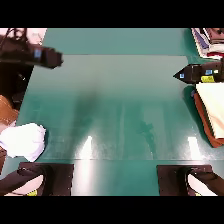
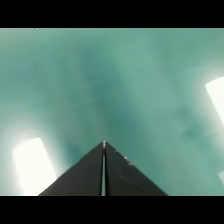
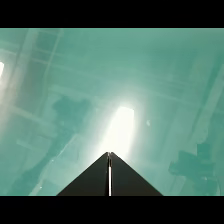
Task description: Fold the shirts.
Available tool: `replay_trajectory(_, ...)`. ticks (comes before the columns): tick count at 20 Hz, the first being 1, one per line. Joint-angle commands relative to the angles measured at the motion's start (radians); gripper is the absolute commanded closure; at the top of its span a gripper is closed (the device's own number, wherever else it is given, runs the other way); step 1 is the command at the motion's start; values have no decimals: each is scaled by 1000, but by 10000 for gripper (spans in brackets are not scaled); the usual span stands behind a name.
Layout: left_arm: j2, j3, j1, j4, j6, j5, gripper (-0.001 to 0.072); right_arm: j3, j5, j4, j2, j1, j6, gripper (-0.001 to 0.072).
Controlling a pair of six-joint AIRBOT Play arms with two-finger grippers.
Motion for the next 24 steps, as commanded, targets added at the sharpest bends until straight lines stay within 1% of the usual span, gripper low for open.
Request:
replay_trajectory(1,154,-157,0,389,-72,-198,684,0,22,0,0,-1,0,692)
replay_trajectory(3,222,-313,0,491,-104,-269,681,0,22,0,0,-1,0,692)
replay_trajectory(4,240,-388,0,504,-106,-287,615,0,22,0,0,-1,0,692)
replay_trajectory(5,247,-467,0,507,-111,-290,343,0,21,0,0,-1,0,692)
replay_trajectory(6,247,-539,0,512,-132,-282,139,0,22,0,0,-1,0,692)
replay_trajectory(8,247,-686,0,541,-168,-215,153,0,29,0,0,-1,0,692)
replay_trajectory(12,247,-900,0,620,-307,-98,153,0,51,0,0,-1,0,692)
replay_trajectory(15,247,-966,0,636,-385,-65,154,0,50,-1,0,-1,0,692)
replay_trajectory(17,247,-967,0,636,-395,-76,167,0,51,-1,0,-1,0,692)
replay_trajectory(18,247,-964,0,637,-411,-93,377,0,51,-1,0,-1,0,692)
replay_trajectory(19,247,-958,0,637,-413,-106,614,0,51,0,0,-1,0,692)
replay_trajectory(20,247,-944,0,637,-416,-115,683,0,50,0,0,-1,0,692)
replay_trajectory(22,247,-873,0,637,-416,-133,683,0,47,0,1,-2,0,692)
replay_trajectory(24,259,-715,-1,629,-405,-154,684,0,31,0,7,-2,0,692)
